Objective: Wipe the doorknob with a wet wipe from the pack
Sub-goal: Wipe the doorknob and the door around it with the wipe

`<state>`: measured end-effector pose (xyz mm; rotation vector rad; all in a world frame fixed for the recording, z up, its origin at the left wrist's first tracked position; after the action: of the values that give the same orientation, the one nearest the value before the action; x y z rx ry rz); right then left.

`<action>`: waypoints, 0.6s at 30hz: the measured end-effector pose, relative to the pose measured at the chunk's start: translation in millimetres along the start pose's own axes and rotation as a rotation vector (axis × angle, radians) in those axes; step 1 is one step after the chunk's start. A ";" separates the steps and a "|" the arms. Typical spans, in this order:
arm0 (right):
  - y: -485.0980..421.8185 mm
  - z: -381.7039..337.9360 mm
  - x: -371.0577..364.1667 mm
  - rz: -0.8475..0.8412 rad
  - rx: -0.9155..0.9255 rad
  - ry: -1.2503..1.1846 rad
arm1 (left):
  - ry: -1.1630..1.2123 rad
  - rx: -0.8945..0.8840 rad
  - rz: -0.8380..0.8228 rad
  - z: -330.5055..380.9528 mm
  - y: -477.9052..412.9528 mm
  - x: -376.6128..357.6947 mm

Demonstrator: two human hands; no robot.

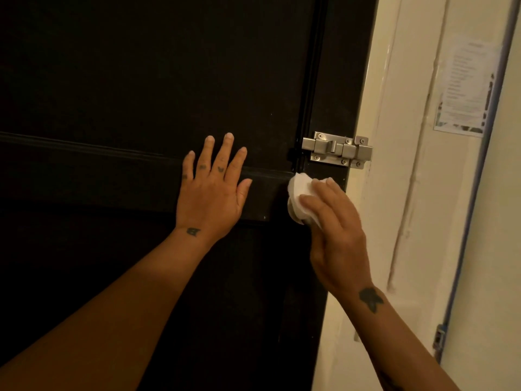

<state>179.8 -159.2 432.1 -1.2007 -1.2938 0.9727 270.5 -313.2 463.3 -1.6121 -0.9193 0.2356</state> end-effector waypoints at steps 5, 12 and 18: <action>13.0 -0.3 -6.1 -0.002 0.222 0.143 | -0.008 -0.005 0.013 0.9 0.1 1.2; 25.4 3.1 -7.9 0.033 0.536 0.427 | -0.008 -0.002 0.010 0.8 0.4 1.3; -7.7 -15.4 -15.1 -0.070 0.240 0.460 | -0.004 0.002 0.002 -0.3 0.8 -0.5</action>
<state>193.0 -176.7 438.6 -1.1024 -0.8249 0.7216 270.6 -313.7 462.5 -1.6114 -0.9203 0.2415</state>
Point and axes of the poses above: each hand's wrist, its own y-axis away from the middle knuckle, its own x-axis out of the back of the hand, z = x × y, the point moved 7 cm from there along -y, towards the middle knuckle, and after that the axes turned 13 degrees about -x, right-handed, at the moved point
